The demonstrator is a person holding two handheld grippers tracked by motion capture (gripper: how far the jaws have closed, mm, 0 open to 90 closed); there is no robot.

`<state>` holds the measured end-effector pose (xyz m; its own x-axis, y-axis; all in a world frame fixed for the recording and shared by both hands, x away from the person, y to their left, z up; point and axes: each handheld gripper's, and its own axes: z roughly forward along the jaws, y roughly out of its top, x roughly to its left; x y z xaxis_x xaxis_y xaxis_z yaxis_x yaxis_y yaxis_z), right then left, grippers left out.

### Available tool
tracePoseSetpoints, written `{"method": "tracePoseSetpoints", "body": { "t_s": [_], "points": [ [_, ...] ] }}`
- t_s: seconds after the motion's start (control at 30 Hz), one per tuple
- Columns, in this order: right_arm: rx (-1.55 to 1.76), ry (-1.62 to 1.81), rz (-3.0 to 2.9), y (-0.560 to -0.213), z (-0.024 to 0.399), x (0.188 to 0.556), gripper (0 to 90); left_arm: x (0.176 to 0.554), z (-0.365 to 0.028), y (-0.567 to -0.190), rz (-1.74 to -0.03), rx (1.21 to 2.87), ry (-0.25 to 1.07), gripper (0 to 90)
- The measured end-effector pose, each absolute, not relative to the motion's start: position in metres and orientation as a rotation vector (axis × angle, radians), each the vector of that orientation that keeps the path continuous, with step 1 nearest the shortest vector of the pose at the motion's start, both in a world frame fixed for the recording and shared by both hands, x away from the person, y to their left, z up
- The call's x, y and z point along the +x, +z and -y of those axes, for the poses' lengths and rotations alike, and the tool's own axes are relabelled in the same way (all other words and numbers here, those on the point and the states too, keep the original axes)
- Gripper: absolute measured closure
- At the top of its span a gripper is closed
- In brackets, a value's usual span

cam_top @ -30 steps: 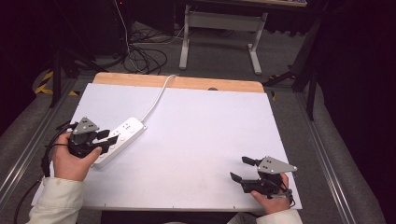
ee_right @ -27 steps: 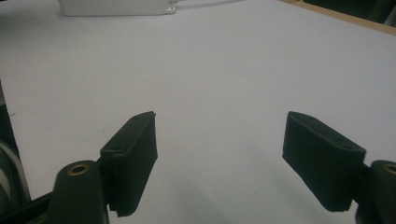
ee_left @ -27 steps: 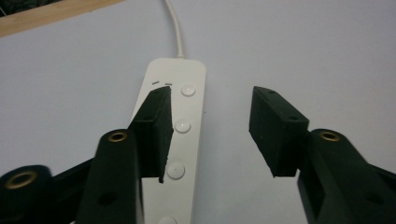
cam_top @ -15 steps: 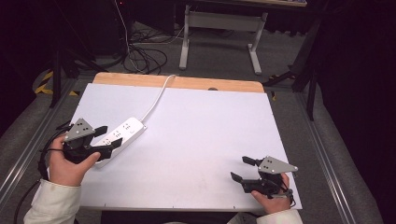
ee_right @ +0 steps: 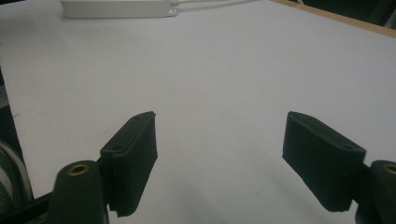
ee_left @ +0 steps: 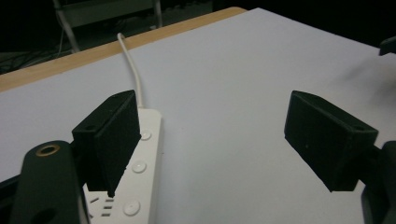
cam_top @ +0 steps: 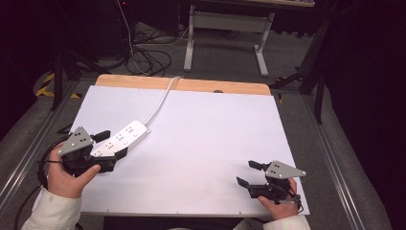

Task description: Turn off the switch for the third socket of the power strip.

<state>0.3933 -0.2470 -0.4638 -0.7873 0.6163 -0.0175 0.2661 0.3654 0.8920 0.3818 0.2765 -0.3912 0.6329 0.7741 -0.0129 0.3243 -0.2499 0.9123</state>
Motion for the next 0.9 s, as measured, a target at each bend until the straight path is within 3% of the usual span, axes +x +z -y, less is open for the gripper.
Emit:
{"method": "tracePoseSetpoints", "body": {
  "t_s": [0.4, 0.73, 0.9],
  "points": [
    [0.761, 1.405, -2.286, -0.463, 0.247, 0.392, 26.5, 0.366, -0.276, -0.406, -0.74, 1.829, 0.51, 14.6],
    [0.754, 1.412, -2.295, -0.463, 0.247, 0.392, 26.5, 0.365, -0.279, -0.432, -0.766, 1.782, 0.429, 14.4],
    [0.75, 1.415, -2.298, -0.463, 0.247, 0.392, 26.5, 0.365, -0.278, -0.44, -0.788, 1.792, 0.46, 14.7]
  ]
}}
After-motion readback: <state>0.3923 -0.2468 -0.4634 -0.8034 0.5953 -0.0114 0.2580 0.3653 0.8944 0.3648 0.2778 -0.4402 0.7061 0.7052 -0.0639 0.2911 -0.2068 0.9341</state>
